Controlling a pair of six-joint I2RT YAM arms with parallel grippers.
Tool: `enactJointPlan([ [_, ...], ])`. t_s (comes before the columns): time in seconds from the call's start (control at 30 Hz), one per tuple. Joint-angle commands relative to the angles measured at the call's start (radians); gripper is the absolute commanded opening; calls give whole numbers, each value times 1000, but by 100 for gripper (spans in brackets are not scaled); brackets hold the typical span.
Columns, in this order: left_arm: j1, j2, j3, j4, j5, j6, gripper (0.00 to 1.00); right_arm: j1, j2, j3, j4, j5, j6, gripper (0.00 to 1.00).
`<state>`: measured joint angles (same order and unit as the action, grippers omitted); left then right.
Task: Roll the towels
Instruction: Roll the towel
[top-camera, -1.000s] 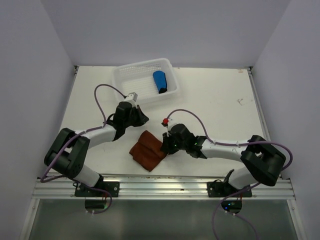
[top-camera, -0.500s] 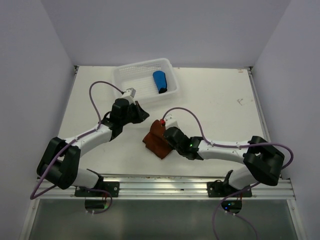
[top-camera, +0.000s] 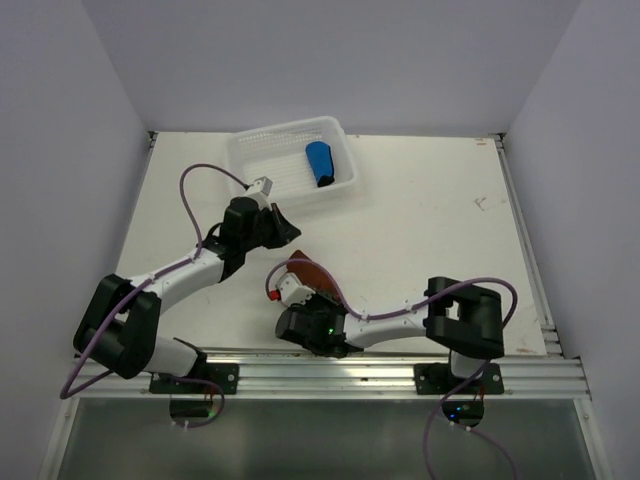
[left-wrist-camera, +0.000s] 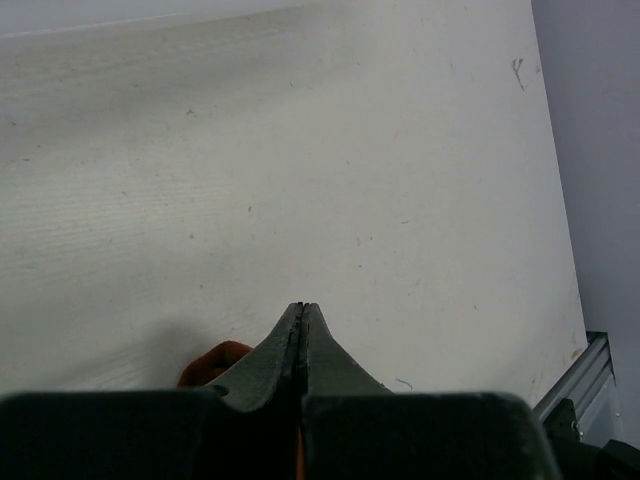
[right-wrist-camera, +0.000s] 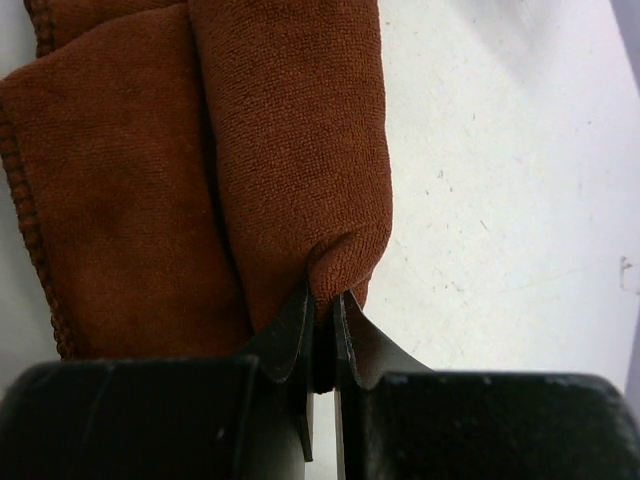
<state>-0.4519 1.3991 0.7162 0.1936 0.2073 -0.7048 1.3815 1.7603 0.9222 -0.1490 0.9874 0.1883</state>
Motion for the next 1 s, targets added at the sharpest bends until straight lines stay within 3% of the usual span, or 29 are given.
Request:
enactJointPlan([
  [0.0,2,-18,23,24,38,-27,0,40,51,72,-95,146,-1,0],
  [0.3,-73,-40,-40,76,60,-67,0,88,157,191,-182,183,-6,0],
  [0.7,-110,-32,-273,191,50,-117,0,102,229,248,-248,162,42,2],
  [0.8,-111,-12,-288,191,32,-108,0,102,225,251,-251,143,51,7],
  [0.97,-111,6,-304,158,-20,-102,0,102,186,230,-225,99,68,26],
])
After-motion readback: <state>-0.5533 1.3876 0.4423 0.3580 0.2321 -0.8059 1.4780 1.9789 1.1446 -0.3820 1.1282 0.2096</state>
